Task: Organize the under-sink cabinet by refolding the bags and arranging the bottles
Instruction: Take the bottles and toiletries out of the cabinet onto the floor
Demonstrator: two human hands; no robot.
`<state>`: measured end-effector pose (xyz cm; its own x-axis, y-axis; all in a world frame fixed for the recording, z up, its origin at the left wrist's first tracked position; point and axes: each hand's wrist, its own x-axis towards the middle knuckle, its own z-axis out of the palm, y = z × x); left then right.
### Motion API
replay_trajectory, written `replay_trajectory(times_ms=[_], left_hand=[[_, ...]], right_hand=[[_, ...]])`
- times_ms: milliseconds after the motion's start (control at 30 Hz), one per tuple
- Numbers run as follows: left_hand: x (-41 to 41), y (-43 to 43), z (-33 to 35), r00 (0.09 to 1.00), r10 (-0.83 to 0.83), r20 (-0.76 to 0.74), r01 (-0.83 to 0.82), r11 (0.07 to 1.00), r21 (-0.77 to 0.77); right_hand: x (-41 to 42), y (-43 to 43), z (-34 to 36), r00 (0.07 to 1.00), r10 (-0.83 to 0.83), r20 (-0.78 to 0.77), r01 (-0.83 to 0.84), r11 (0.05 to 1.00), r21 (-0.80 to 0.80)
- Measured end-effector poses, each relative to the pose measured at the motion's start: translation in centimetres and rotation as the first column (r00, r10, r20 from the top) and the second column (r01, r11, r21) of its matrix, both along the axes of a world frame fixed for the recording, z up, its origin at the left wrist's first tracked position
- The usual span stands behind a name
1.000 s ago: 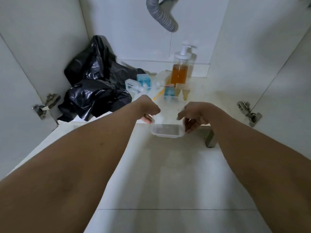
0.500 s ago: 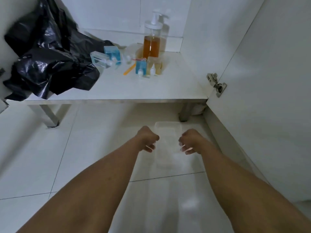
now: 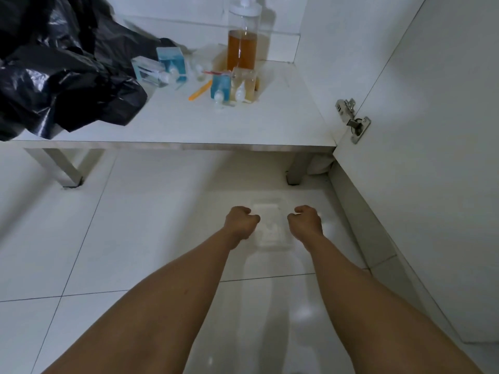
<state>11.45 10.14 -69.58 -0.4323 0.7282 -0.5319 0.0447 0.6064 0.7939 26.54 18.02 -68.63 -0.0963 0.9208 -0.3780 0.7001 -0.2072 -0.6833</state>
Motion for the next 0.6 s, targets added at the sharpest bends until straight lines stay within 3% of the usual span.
replay_trajectory(times_ms=[200, 367, 600], left_hand=[[-1.8, -0.3, 3.4, 0.918, -0.057, -0.392, 0.083, 0.995, 0.05], [-6.6, 0.6, 10.9, 0.767, 0.056, -0.639, 0.043, 0.99, 0.137], [-16.8, 5.2, 20.3, 0.585, 0.032, -0.811, 0.066, 0.994, 0.087]], right_hand=[[-1.7, 0.5, 2.6, 0.999, -0.021, -0.033, 0.028, 0.971, 0.237], [-7.2, 1.9, 9.2, 0.993, 0.12, -0.01, -0.096, 0.841, 0.532], [-16.2, 4.8, 16.8, 0.946, 0.324, 0.009, -0.264, 0.756, 0.598]])
